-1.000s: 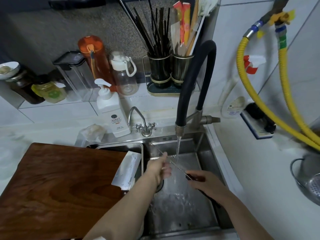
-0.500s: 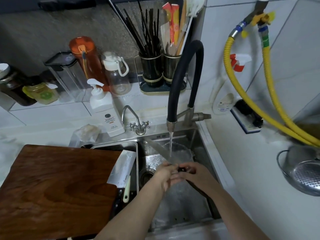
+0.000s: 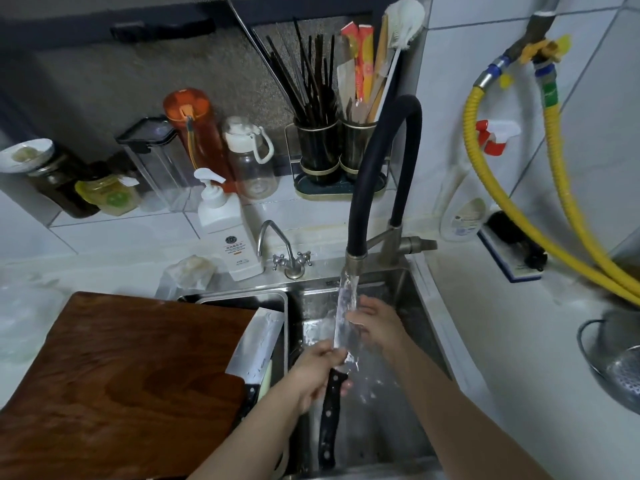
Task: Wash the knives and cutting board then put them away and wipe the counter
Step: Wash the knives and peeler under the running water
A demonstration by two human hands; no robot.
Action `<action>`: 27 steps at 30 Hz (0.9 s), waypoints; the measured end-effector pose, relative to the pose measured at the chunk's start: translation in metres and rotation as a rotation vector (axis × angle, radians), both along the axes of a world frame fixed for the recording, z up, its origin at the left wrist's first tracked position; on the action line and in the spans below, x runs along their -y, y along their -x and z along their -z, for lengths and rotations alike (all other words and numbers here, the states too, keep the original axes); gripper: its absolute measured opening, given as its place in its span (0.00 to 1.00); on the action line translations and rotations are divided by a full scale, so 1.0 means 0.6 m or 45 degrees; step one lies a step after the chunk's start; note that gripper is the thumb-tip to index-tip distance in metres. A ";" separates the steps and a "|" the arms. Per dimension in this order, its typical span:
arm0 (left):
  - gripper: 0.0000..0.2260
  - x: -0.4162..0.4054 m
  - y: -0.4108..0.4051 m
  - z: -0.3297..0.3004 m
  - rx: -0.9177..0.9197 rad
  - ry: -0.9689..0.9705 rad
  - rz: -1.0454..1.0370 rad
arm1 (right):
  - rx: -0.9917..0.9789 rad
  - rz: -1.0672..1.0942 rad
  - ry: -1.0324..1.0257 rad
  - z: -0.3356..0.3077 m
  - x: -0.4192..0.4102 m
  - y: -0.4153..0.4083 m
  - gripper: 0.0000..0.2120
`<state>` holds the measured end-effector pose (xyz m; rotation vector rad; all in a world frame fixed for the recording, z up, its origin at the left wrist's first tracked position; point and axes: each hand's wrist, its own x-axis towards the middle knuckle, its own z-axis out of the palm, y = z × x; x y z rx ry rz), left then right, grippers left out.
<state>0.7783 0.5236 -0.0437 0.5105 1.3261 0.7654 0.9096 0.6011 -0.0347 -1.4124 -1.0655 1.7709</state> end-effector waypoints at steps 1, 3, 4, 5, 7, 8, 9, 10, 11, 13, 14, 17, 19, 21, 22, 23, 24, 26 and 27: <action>0.03 0.003 0.009 0.000 -0.002 -0.001 -0.017 | -0.008 0.015 0.023 -0.001 -0.007 0.006 0.11; 0.05 0.009 0.028 -0.002 -0.036 -0.001 -0.039 | -0.047 0.023 0.100 -0.005 -0.020 0.017 0.11; 0.05 0.013 0.036 -0.007 -0.057 0.002 -0.031 | -0.087 0.044 0.142 -0.005 -0.028 0.021 0.10; 0.05 0.016 0.045 -0.010 -0.078 0.004 -0.022 | -0.132 0.072 0.183 -0.005 -0.036 0.026 0.09; 0.04 0.025 0.056 -0.016 -0.126 -0.005 -0.003 | -0.172 0.119 0.254 0.001 -0.052 0.034 0.07; 0.04 0.029 0.061 -0.018 -0.156 -0.016 0.004 | -0.161 0.129 0.279 0.003 -0.057 0.037 0.06; 0.03 0.032 0.065 -0.016 -0.188 -0.024 0.013 | -0.146 0.135 0.294 0.007 -0.062 0.039 0.06; 0.03 0.034 0.069 -0.016 -0.213 -0.025 0.021 | -0.148 0.154 0.312 0.011 -0.065 0.040 0.07; 0.03 0.036 0.073 -0.016 -0.234 -0.023 0.029 | -0.158 0.171 0.330 0.015 -0.068 0.041 0.07; 0.04 0.037 0.080 -0.016 -0.275 -0.007 0.046 | -0.184 0.194 0.364 0.026 -0.074 0.043 0.07; 0.04 0.037 0.083 -0.018 -0.295 -0.001 0.051 | -0.176 0.194 0.379 0.030 -0.077 0.045 0.07; 0.05 0.035 0.091 -0.017 -0.357 -0.001 0.071 | -0.151 0.196 0.400 0.044 -0.081 0.047 0.04; 0.05 0.033 0.096 -0.016 -0.407 -0.007 0.094 | -0.159 0.177 0.404 0.050 -0.082 0.048 0.02; 0.05 0.033 0.101 -0.016 -0.444 -0.010 0.110 | -0.155 0.169 0.435 0.048 -0.080 0.045 0.05; 0.06 0.034 0.105 -0.016 -0.465 -0.010 0.119 | -0.150 0.188 0.449 0.045 -0.078 0.042 0.06; 0.07 0.035 0.109 -0.013 -0.491 -0.010 0.130 | -0.149 0.205 0.456 0.043 -0.076 0.039 0.07; 0.07 0.036 0.113 -0.012 -0.516 -0.010 0.133 | -0.150 0.220 0.454 0.044 -0.076 0.034 0.09; 0.07 0.041 0.122 -0.007 -0.543 -0.012 0.099 | -0.152 0.206 0.446 0.051 -0.074 0.025 0.10; 0.06 0.043 0.125 -0.007 -0.540 -0.012 0.059 | -0.149 0.194 0.440 0.055 -0.072 0.021 0.11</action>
